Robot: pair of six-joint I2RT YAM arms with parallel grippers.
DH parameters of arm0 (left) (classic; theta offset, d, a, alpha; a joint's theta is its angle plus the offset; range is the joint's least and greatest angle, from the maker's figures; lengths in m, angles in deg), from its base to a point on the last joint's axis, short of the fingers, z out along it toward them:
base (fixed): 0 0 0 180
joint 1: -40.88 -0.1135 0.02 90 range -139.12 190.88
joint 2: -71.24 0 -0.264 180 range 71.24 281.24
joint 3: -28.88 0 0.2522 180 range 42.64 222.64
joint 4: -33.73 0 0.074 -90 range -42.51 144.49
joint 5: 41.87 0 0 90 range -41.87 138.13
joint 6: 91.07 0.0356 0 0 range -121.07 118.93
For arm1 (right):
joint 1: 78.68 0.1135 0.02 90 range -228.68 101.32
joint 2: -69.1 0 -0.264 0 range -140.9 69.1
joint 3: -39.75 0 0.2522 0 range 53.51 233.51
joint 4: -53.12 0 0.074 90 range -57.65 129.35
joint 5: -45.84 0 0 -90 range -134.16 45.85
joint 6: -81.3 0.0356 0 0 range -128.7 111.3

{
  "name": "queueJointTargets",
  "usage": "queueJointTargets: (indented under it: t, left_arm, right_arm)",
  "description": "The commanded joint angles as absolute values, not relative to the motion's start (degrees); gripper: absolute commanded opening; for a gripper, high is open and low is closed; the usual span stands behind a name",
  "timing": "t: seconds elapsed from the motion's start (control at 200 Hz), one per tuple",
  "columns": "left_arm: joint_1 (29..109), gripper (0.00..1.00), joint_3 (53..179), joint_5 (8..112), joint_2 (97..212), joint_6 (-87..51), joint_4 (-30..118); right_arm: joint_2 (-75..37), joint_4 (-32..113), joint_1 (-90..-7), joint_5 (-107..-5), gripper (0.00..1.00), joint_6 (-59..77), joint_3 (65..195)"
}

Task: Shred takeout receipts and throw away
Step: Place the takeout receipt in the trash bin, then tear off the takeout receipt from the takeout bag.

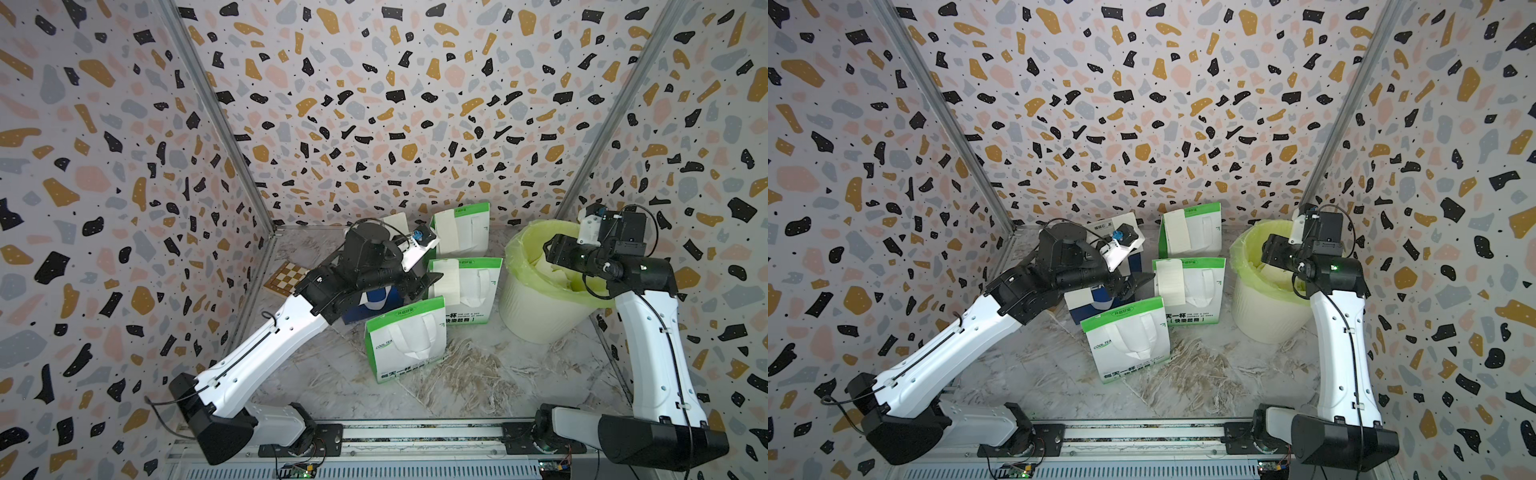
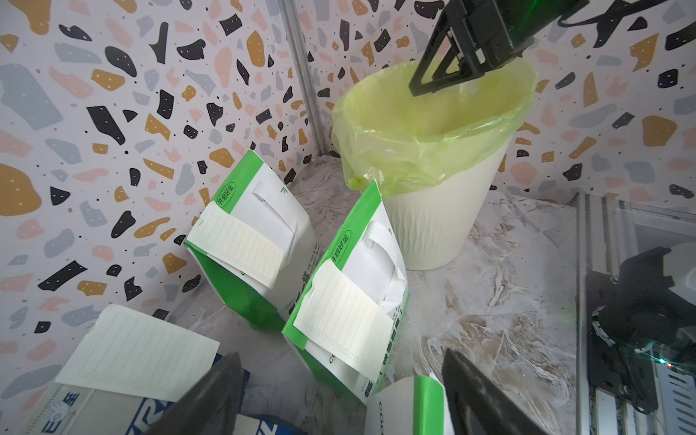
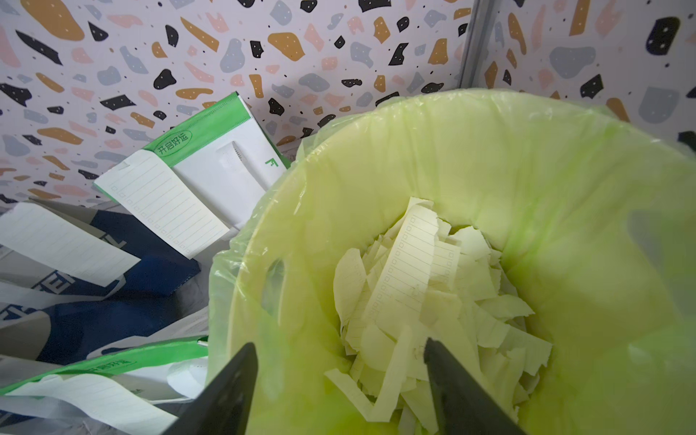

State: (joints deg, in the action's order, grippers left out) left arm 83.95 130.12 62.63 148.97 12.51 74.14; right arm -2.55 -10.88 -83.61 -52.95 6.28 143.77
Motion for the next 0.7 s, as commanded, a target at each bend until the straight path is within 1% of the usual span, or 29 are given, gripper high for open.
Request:
queueJointTargets:
  t: [0.0,0.16,0.27,0.37,0.42,0.521,0.616,0.696]
  left_arm:
    - [82.94,0.82,134.97,65.46,152.71,14.47,78.49]
    - [81.07,0.79,139.85,70.44,158.38,14.67,78.2]
    - [80.1,0.77,144.71,73.0,162.88,15.73,81.06]
    - [79.77,0.74,149.14,73.67,166.67,18.71,85.7]
    - [79.61,0.7,150.86,73.78,168.36,19.65,87.44]
    - [79.15,0.65,153.68,73.96,171.49,20.44,90.28]
    - [78.68,0.6,154.16,74.75,173.13,20.32,91.02]
    - [78.41,0.57,153.5,75.58,173.67,20.35,90.72]
  right_arm:
    - [-2.85,-12.89,-83.81,-57.73,0.75,5.48,146.29]
    - [-0.49,-9.41,-83.15,-69.92,0.74,4.98,147.13]
    - [-0.06,-8.71,-78.64,-74.13,0.7,4.42,150.33]
    - [-0.76,-9.59,-72.29,-73.52,0.69,4.38,153.06]
    - [-0.87,-9.56,-69.93,-73.39,0.68,5.45,153.02]
    - [-0.79,-8.77,-65.01,-71.44,0.65,7.19,150.7]
    - [-0.41,-7.6,-59.84,-67.22,0.65,7.8,147.02]
    - [-0.48,-6.95,-57.79,-65.36,0.65,8.02,143.9]
